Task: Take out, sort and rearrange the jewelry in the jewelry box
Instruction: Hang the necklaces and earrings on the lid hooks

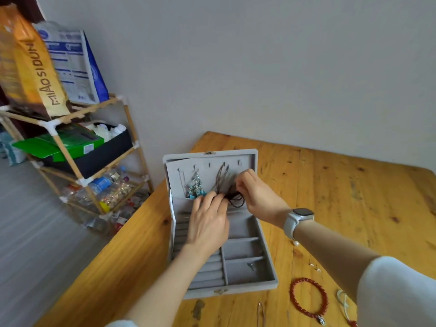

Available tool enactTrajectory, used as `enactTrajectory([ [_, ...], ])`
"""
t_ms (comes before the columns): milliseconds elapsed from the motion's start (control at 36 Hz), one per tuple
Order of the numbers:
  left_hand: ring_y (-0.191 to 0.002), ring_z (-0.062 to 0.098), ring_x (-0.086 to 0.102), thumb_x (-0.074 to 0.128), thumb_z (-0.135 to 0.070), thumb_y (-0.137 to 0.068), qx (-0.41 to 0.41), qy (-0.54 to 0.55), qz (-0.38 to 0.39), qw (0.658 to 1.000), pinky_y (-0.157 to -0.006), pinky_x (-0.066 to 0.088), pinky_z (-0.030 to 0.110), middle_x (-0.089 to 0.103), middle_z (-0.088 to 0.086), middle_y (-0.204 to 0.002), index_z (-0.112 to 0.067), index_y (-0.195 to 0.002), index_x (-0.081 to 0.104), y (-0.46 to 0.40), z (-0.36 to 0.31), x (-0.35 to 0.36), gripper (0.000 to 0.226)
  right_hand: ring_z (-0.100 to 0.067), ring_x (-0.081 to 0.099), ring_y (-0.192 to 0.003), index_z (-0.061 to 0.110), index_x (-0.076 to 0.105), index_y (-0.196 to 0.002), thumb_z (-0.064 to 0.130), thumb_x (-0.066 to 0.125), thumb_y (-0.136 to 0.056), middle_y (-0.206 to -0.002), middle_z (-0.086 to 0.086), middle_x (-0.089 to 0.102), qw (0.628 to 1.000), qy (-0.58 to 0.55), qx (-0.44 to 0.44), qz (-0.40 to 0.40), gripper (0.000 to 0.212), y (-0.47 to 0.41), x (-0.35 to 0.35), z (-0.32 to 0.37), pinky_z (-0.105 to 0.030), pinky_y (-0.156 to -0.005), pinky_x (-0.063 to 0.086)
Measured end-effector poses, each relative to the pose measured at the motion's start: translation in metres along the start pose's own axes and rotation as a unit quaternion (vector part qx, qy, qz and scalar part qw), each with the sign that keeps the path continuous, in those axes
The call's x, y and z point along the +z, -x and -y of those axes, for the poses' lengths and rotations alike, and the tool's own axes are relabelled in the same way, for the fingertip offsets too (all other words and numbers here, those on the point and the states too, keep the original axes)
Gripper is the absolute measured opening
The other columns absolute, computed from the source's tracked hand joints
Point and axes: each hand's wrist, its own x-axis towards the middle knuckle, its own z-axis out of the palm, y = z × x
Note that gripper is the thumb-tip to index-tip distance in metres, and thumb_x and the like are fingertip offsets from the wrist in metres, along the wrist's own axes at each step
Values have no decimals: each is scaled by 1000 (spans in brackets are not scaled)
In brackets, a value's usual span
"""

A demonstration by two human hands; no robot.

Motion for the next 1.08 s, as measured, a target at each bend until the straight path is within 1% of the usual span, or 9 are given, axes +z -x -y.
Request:
enactTrajectory([
  [139, -93, 25, 58, 40, -18, -75, -11, 25, -8, 1000, -79, 36, 35, 68, 2, -83, -11, -90, 67, -2, 2, -2, 31, -25, 39, -68, 10, 39, -101, 1, 41, -86, -88, -5, 44, 987, 140, 1, 77, 17, -5, 3, 7, -35, -59, 29],
  [222, -89, 22, 53, 45, -13, -74, -48, 51, -36, 997, -75, 35, 33, 64, 5, -78, -9, -89, 66, -5, 3, -2, 26, -34, 52, -73, 10, 38, -103, 4, 39, -85, -90, -13, 60, 975, 204, 10, 89, 19, -14, 5, 14, -34, -59, 30],
  [306, -87, 23, 56, 55, -13, -71, -76, 72, -41, 994, -75, 38, 33, 65, 5, -80, -9, -95, 64, -6, 6, -2, 26, -34, 49, -71, 12, 37, -98, 0, 38, -84, -81, -12, 55, 982, 157, 51, 93, 18, -21, 7, 14, -35, -59, 31],
  [472, -69, 23, 56, 45, -32, -82, -74, 60, -12, 995, -64, 33, 32, 61, -1, -56, -15, -71, 68, -17, 4, -6, 30, -30, 52, -76, 8, 45, -89, 1, 38, -92, -85, -10, 54, 993, -66, 73, -71, 10, -12, 4, 3, -44, -70, 45],
  [583, -52, 25, 54, 59, -32, -77, -126, 36, -42, 991, -57, 38, 31, 54, 3, -46, -15, -55, 64, -28, -5, -16, 29, -28, 51, -75, 2, 52, -90, 4, 44, -92, -90, -10, 51, 981, -44, 47, -184, 9, -7, 3, 5, -40, -66, 44],
  [722, -53, 28, 58, 79, -22, -69, -154, 74, -45, 984, -53, 44, 29, 59, 9, -53, -10, -73, 60, -27, -5, -9, 23, -27, 56, -73, 5, 57, -94, 16, 47, -93, -92, -9, 60, 960, 13, 84, -268, 14, -14, -1, 3, -39, -61, 46],
  [806, -50, 26, 55, 68, -22, -77, -127, 42, -69, 989, -51, 44, 26, 57, 6, -52, -12, -71, 60, -24, -4, -10, 14, -23, 58, -72, 10, 60, -92, 18, 50, -92, -89, -3, 63, 949, 28, 86, -303, 13, -19, -1, 2, -31, -58, 42],
  [917, -59, 23, 55, 47, -29, -85, -66, 13, -74, 995, -58, 40, 32, 58, -1, -51, -15, -63, 62, -23, 1, -5, 31, -20, 60, -69, 13, 64, -87, 18, 55, -89, -81, 0, 66, 937, 57, 62, -339, 10, -27, 2, 1, -27, -51, 41],
  [1083, -67, 23, 55, 47, -28, -86, -8, -6, -77, 997, -63, 32, 31, 59, -3, -58, -17, -67, 65, -13, 6, 1, 29, -20, 60, -58, 14, 66, -81, 17, 57, -85, -68, 0, 66, 914, 94, 73, -388, 10, -36, 9, -3, -24, -45, 37],
])
